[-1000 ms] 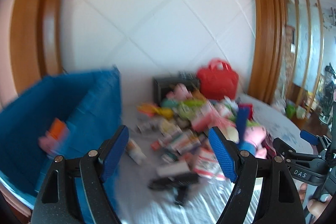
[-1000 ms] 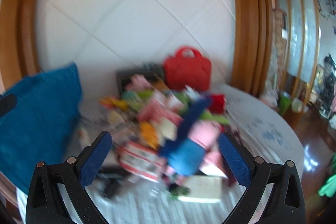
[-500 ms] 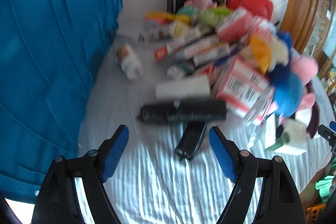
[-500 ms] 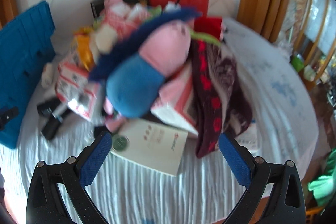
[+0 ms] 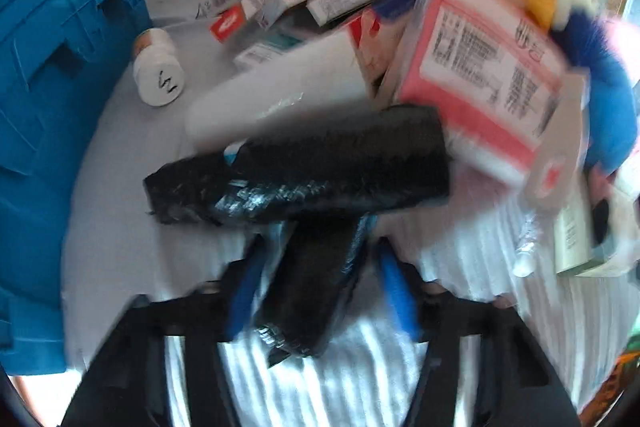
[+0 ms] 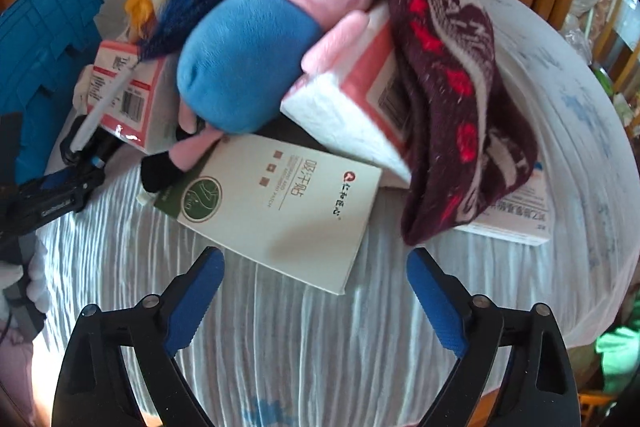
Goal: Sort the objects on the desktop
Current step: 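Grasp the black wrapped roll with left tool while right grasps white box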
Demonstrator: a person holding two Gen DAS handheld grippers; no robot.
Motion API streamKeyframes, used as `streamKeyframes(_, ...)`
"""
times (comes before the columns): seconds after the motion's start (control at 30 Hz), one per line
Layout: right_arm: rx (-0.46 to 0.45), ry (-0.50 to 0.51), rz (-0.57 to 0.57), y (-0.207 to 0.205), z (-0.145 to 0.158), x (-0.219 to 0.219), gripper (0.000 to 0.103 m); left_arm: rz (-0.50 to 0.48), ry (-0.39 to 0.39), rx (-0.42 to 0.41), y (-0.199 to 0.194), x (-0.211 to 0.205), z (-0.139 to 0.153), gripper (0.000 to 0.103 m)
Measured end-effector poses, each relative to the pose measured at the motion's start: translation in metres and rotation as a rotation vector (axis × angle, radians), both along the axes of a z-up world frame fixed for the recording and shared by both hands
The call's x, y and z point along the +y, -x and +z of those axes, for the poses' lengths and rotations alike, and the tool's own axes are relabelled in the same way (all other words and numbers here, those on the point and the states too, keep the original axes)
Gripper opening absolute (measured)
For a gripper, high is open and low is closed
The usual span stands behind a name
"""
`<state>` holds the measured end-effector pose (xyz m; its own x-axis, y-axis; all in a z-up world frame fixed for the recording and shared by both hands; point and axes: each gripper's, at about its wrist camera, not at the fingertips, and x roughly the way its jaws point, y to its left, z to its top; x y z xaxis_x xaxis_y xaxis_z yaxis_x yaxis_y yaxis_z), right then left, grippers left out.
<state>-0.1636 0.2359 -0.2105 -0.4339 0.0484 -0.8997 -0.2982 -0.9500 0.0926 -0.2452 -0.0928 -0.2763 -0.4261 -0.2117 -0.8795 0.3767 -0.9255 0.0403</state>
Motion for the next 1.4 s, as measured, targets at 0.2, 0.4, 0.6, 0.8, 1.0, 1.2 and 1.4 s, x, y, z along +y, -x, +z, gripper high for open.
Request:
streamKeyframes(0.2, -0.013, 0.044, 0.093, 0.009, -0.011, -0.035, 0.079, -0.045, -0.062, -0.018, -0.033, 0.010, 0.004, 0.036)
streamKeyframes(0.4, -0.038, 0.167, 0.229, -0.002, -0.014, -0.087, 0.080, -0.088, -0.099, -0.062, -0.078, 0.022, 0.007, 0.035)
streamKeyframes(0.6, -0.028, 0.012, 0.206, -0.010, 0.004, -0.081, 0.100, -0.062, -0.101, -0.016, -0.084, 0.017, 0.030, 0.036)
streamKeyframes(0.8, -0.017, -0.040, 0.219, 0.011, 0.010, -0.058, 0.103, -0.025, -0.090, -0.042, -0.050, 0.012, 0.029, 0.042)
streamKeyframes(1.0, -0.049, -0.038, 0.253, 0.042, -0.002, -0.055, 0.103, 0.001, -0.071, -0.079, -0.032, 0.016, 0.011, 0.042)
streamKeyframes(1.2, -0.090, -0.038, 0.277, 0.056, -0.014, -0.060, 0.101, -0.004, -0.088, -0.083, -0.045, 0.024, 0.005, 0.034)
streamKeyframes(1.4, -0.095, -0.034, 0.280, 0.041, -0.009, -0.067, 0.081, -0.013, -0.144, -0.081, -0.074, 0.030, 0.008, 0.034)
